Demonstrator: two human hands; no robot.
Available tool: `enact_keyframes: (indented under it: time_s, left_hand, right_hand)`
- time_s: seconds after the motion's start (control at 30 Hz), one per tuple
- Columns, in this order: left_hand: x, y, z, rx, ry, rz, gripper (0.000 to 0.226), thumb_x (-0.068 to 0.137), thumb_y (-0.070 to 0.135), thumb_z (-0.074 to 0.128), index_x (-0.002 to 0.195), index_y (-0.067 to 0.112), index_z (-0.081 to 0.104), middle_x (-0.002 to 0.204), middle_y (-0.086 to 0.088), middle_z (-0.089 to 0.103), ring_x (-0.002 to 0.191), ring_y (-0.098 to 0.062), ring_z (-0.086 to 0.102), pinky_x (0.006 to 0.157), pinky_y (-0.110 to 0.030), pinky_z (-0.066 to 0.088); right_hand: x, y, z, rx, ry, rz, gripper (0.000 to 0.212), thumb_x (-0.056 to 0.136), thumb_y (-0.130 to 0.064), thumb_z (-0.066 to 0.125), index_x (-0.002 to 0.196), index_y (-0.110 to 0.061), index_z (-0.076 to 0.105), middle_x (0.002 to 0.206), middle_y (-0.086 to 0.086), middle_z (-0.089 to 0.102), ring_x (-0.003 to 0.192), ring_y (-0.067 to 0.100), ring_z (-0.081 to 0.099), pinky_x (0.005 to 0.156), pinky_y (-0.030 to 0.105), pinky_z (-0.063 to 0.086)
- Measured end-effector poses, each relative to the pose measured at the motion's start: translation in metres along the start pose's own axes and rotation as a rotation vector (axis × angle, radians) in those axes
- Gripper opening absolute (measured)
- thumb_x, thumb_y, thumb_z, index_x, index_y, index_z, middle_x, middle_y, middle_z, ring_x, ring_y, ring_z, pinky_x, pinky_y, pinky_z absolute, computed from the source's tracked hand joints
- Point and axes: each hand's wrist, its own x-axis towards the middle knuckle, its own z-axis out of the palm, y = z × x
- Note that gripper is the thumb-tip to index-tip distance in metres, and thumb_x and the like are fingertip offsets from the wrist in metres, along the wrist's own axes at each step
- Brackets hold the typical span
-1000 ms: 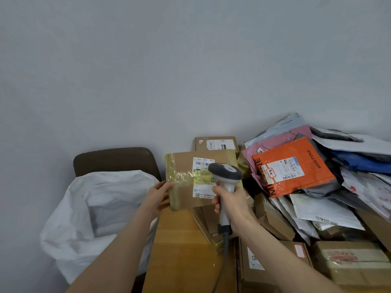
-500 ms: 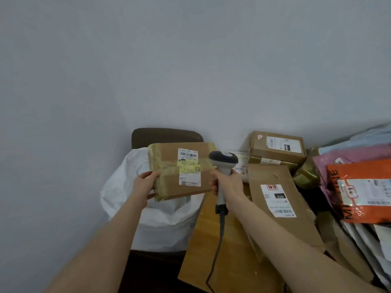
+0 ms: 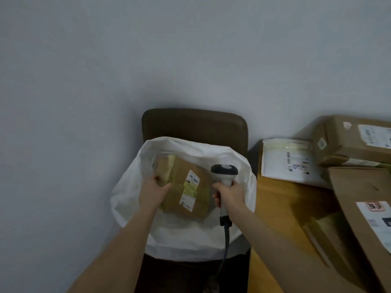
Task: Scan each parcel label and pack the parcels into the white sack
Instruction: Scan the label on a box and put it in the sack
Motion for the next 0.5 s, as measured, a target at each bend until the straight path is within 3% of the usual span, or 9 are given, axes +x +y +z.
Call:
enact_keyframes:
  time_s: [0.1,0.23,0.33,0.43,0.5]
  left_hand:
    - [0.035,-0.011,0.035,0.034,-0.068,-0.008,0.064,0.082,0.043,0.067,0.135,0.013,0.049,0.125,-0.008,0.059,0.112,-0.028,0.056,0.09,-0.036,0.044]
    - [0.068,-0.03,0.075,0.015,-0.222,-0.05,0.061,0.09,0.042,0.059,0.14,0.013,0.043,0.127,-0.008,0.059,0.109,-0.027,0.059,0.083,-0.033,0.047]
    - [0.083,-0.042,0.094,0.056,-0.253,-0.019,0.053,0.092,0.031,0.057,0.141,0.015,0.042,0.129,-0.012,0.057,0.111,-0.031,0.058,0.093,-0.039,0.048]
    - [0.086,-0.05,0.113,0.292,-0.135,0.071,0.067,0.091,0.021,0.057,0.149,0.021,0.024,0.138,-0.018,0.04,0.123,-0.037,0.043,0.103,-0.045,0.039]
    - [0.083,-0.05,0.125,0.496,-0.214,0.129,0.069,0.09,0.022,0.06,0.149,0.021,0.024,0.149,-0.017,0.028,0.134,-0.036,0.03,0.109,-0.046,0.032]
  right_hand:
    - [0.032,0.017,0.012,0.032,0.014,0.059,0.01,0.085,-0.005,0.064,0.094,-0.007,0.059,0.053,0.005,0.057,0.044,0.013,0.051,0.046,0.025,0.047]
    - [0.068,0.043,0.022,0.04,0.041,0.118,0.008,0.086,-0.007,0.064,0.081,-0.012,0.059,0.047,0.0,0.057,0.041,0.01,0.051,0.045,0.024,0.047]
    - [0.089,0.061,0.026,0.015,0.066,0.154,0.007,0.086,-0.01,0.065,0.083,-0.009,0.059,0.047,0.0,0.058,0.041,0.01,0.052,0.045,0.024,0.047]
    - [0.104,0.074,0.028,0.012,0.097,0.191,0.008,0.084,-0.011,0.066,0.085,-0.006,0.06,0.054,0.006,0.059,0.044,0.015,0.052,0.048,0.027,0.047]
    - [0.109,0.079,0.029,0.006,0.117,0.202,0.008,0.083,-0.012,0.066,0.083,-0.007,0.061,0.06,0.011,0.06,0.048,0.018,0.052,0.056,0.032,0.047]
